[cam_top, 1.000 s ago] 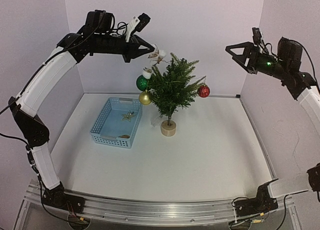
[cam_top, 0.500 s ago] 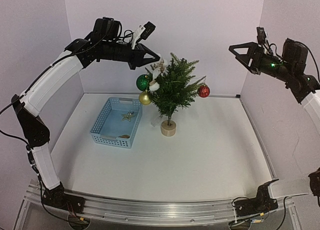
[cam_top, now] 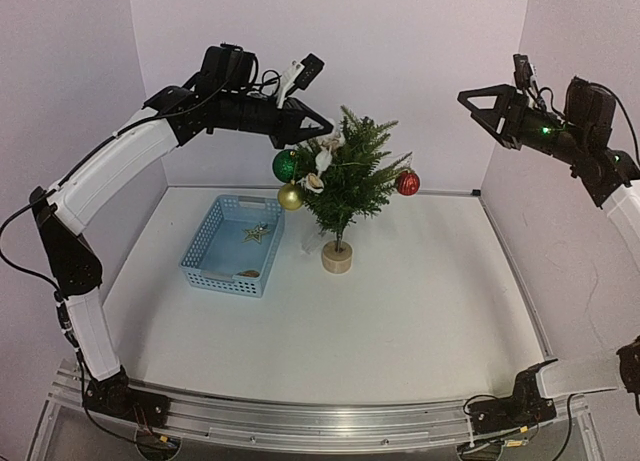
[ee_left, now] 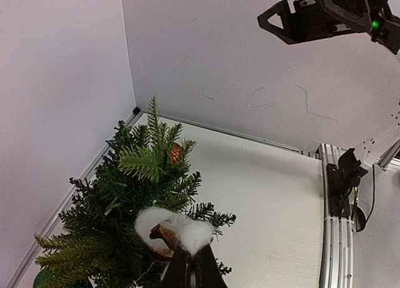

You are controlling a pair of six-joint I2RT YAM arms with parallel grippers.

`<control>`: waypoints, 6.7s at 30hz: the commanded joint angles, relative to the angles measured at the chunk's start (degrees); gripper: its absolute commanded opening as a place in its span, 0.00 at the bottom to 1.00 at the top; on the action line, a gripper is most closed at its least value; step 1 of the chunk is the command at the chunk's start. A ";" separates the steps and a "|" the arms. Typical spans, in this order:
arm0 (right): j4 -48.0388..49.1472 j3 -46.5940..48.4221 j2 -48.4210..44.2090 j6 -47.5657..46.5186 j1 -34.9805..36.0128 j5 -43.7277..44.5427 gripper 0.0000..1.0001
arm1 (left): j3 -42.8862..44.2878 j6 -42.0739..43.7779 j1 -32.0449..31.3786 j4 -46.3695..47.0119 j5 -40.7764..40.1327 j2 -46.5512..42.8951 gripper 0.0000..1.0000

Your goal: Decorate the small christmas tree

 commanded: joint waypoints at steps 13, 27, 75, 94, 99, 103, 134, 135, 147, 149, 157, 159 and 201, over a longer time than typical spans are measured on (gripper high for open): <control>2.27 -0.65 -0.26 0.33 0.34 0.09 0.95 | 1.35 0.68 -0.43 3.56 -3.43 5.67 0.00; 2.76 -1.11 0.46 0.94 0.29 -0.45 0.95 | -0.85 3.78 -0.41 4.35 -8.14 7.06 0.10; 3.61 -0.23 3.01 2.85 4.32 1.71 0.94 | 0.48 3.99 11.60 -3.48 -2.69 -6.23 0.91; 3.24 -3.94 7.27 2.81 8.21 4.43 0.92 | -34.03 15.53 24.09 -17.56 -4.89 -1.86 0.98; 3.28 -4.82 7.82 2.39 8.19 4.43 0.92 | -35.05 15.69 20.49 -15.66 -9.10 3.64 0.92; 3.22 -5.30 7.83 2.23 8.23 4.39 0.92 | -33.89 20.10 18.82 -17.39 -5.03 6.82 0.78; 3.29 -6.89 5.85 0.88 8.19 4.65 0.92 | -21.26 20.85 17.46 -20.68 -12.59 16.16 0.50; 3.30 -6.88 5.77 0.94 8.22 4.65 0.92 | -20.41 20.46 17.75 -20.91 -12.24 16.18 0.50; 1.47 0.08 6.14 -2.35 11.88 8.26 0.91 | -4.22 6.51 23.94 -22.37 0.51 8.51 0.47; 0.91 2.64 7.18 -3.88 13.16 8.59 0.91 | -4.70 4.98 23.97 -21.66 3.05 5.26 0.47; -2.16 17.08 17.33 -17.41 28.57 12.00 0.91 | -10.51 0.21 23.98 -15.70 16.64 -9.47 0.47; -2.78 19.94 19.65 -22.52 32.98 14.79 0.91 | -14.48 -2.09 23.95 -12.04 20.39 -14.17 0.48; 11.90 32.19 43.84 -61.71 49.40 34.31 0.58 | -32.69 -29.01 22.03 8.77 41.12 -25.92 0.44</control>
